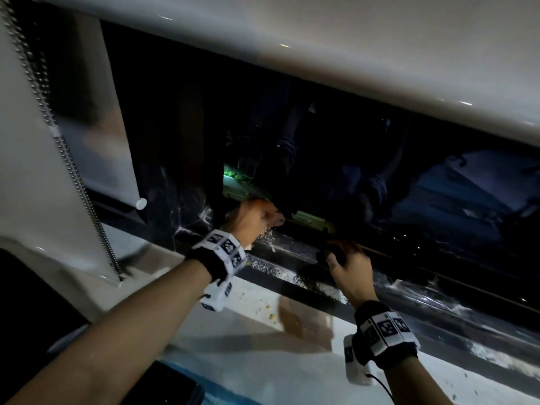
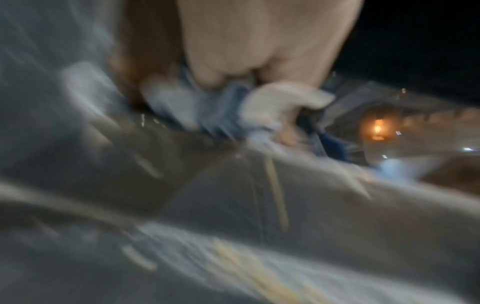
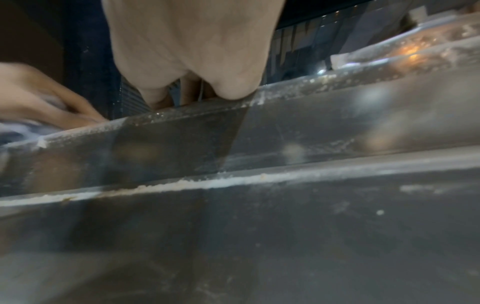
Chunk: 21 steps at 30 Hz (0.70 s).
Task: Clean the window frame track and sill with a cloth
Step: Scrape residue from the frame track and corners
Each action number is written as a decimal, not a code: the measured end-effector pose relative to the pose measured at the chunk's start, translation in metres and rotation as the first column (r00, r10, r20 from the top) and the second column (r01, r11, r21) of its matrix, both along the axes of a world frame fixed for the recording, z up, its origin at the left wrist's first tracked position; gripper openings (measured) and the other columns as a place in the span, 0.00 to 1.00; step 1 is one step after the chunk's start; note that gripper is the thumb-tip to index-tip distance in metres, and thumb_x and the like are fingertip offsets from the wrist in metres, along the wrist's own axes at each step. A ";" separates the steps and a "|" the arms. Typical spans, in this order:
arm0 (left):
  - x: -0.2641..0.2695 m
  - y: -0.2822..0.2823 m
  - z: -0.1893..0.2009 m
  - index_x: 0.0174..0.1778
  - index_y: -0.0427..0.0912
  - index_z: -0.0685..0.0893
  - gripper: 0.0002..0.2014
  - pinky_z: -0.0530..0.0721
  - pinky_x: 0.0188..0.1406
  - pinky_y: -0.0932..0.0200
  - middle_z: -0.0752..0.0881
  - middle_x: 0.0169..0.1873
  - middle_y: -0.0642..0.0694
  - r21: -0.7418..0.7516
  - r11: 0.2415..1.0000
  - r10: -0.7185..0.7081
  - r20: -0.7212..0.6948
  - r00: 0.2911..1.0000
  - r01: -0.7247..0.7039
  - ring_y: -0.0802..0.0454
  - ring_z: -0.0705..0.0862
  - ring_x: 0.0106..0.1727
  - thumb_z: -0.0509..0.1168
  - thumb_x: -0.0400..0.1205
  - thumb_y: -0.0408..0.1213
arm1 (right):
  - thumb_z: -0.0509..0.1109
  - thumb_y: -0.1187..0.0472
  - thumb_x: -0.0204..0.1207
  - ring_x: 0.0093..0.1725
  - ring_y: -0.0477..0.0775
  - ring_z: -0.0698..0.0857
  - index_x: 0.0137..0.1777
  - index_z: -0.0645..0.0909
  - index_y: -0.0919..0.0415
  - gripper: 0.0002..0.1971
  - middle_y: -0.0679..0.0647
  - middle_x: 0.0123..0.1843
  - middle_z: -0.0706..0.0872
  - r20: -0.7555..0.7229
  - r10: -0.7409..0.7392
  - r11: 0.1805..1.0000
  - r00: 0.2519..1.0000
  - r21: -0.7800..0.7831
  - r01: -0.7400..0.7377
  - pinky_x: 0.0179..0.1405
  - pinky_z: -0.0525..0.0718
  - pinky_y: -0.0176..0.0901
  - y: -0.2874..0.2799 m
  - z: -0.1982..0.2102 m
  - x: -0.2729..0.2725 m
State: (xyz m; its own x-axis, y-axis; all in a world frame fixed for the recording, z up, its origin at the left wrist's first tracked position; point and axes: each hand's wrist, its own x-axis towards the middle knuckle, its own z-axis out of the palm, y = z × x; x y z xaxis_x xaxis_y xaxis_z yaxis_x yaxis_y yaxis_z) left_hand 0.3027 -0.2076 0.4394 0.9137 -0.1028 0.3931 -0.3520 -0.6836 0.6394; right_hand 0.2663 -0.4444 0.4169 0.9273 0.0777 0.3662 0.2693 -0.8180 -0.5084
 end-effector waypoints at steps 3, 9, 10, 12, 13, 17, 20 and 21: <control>0.005 0.026 0.011 0.49 0.30 0.87 0.07 0.81 0.43 0.71 0.88 0.46 0.41 -0.063 0.998 0.035 0.036 0.999 -0.033 0.49 0.86 0.43 0.66 0.79 0.26 | 0.70 0.67 0.72 0.53 0.60 0.83 0.53 0.84 0.62 0.10 0.59 0.53 0.86 -0.014 -0.003 1.000 1.000 0.024 0.003 0.48 0.72 0.37 -0.001 0.000 -0.002; 0.025 0.029 -0.015 0.52 0.38 0.81 0.07 0.83 0.44 0.63 0.82 0.43 0.40 -0.095 0.975 0.202 -0.020 0.979 -0.203 0.45 0.83 0.44 0.60 0.81 0.26 | 0.70 0.67 0.71 0.53 0.60 0.83 0.53 0.84 0.61 0.11 0.59 0.54 0.86 -0.019 -0.020 0.999 1.000 0.037 0.021 0.49 0.74 0.38 0.000 0.000 0.001; 0.025 0.020 -0.021 0.52 0.39 0.81 0.07 0.84 0.47 0.52 0.85 0.47 0.38 -0.015 0.972 0.232 -0.045 0.972 -0.233 0.41 0.85 0.48 0.61 0.80 0.28 | 0.70 0.67 0.71 0.53 0.60 0.83 0.53 0.84 0.61 0.10 0.59 0.54 0.86 -0.015 -0.022 0.999 1.000 0.033 0.022 0.48 0.73 0.37 0.001 0.000 0.001; 0.025 0.010 -0.024 0.51 0.42 0.86 0.08 0.83 0.49 0.49 0.87 0.52 0.41 0.085 0.948 0.314 -0.077 0.946 -0.308 0.40 0.86 0.52 0.65 0.79 0.34 | 0.70 0.67 0.71 0.53 0.60 0.83 0.53 0.85 0.61 0.10 0.59 0.53 0.86 -0.016 -0.026 0.999 1.000 0.031 0.026 0.48 0.73 0.37 0.001 -0.001 0.001; 0.021 0.008 -0.020 0.51 0.43 0.88 0.08 0.84 0.50 0.51 0.88 0.52 0.43 0.063 0.962 0.268 -0.073 0.961 -0.264 0.43 0.86 0.52 0.67 0.78 0.37 | 0.70 0.67 0.72 0.53 0.60 0.83 0.53 0.85 0.61 0.10 0.59 0.53 0.86 -0.019 -0.029 0.999 0.999 0.032 0.029 0.48 0.73 0.37 0.001 -0.001 0.000; 0.012 0.018 -0.009 0.52 0.37 0.89 0.14 0.82 0.48 0.75 0.90 0.49 0.48 -0.096 0.985 -0.150 -0.055 0.987 0.145 0.63 0.86 0.47 0.76 0.72 0.36 | 0.69 0.61 0.70 0.53 0.60 0.83 0.53 0.85 0.60 0.12 0.59 0.53 0.86 -0.012 -0.015 1.000 1.000 0.027 0.015 0.48 0.71 0.35 -0.001 -0.001 0.000; 0.014 0.036 -0.002 0.60 0.35 0.84 0.20 0.75 0.60 0.76 0.83 0.60 0.47 -0.096 0.990 -0.105 -0.045 0.993 0.100 0.57 0.82 0.60 0.76 0.72 0.33 | 0.68 0.60 0.70 0.54 0.60 0.83 0.54 0.85 0.60 0.12 0.59 0.54 0.86 -0.023 -0.015 1.000 1.000 0.019 0.015 0.48 0.71 0.35 -0.001 -0.001 -0.001; 0.018 0.041 -0.003 0.59 0.34 0.85 0.19 0.72 0.61 0.77 0.83 0.61 0.45 -0.063 0.997 -0.033 0.025 0.999 0.034 0.54 0.82 0.61 0.75 0.72 0.32 | 0.67 0.59 0.70 0.54 0.60 0.83 0.53 0.85 0.60 0.13 0.58 0.54 0.86 -0.016 -0.010 1.000 1.000 0.016 0.010 0.48 0.70 0.35 -0.002 -0.001 -0.001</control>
